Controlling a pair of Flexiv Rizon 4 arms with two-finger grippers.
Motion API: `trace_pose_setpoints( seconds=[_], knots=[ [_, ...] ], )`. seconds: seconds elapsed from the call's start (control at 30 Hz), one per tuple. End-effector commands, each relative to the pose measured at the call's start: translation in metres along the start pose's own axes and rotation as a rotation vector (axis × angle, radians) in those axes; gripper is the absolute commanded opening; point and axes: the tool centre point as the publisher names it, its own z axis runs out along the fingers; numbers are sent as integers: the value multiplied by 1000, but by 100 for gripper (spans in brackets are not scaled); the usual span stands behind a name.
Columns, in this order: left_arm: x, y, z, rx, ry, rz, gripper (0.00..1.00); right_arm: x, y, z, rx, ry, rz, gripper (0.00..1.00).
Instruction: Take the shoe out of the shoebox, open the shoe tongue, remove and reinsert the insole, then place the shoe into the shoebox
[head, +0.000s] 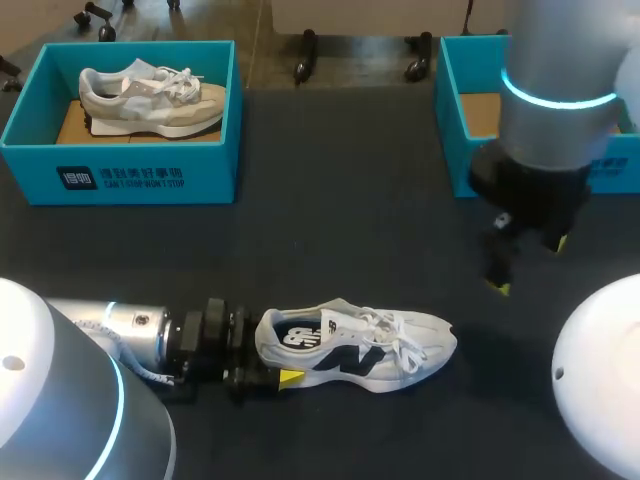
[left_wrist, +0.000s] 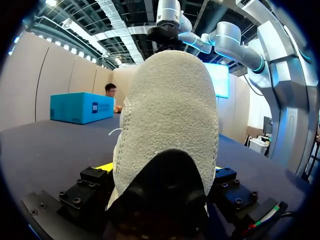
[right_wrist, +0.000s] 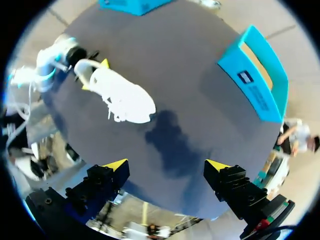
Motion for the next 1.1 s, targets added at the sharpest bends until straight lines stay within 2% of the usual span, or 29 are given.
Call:
trace_pose_setpoints(
  seconds=[0.03,0.17,0.33,0.83,0.93,1.1],
  knots=[
    [-1,2,1,-1,-3,0,0,12,18,7,112,103,301,100],
    [-1,2,1,-1,-3,0,0,36,35,6,144,91,448,100],
    [-1,2,1,-1,-3,0,0,69,44,-2,170,101,673,100],
    [-1,2,1,-1,-3,0,0,69,44,-2,170,101,673,100],
    [-1,2,1,-1,-3,0,0,88,57,-3,153,32,689,100],
    [-1,2,1,-1,-3,0,0,122,77,9,154,-46,747,100]
  ],
)
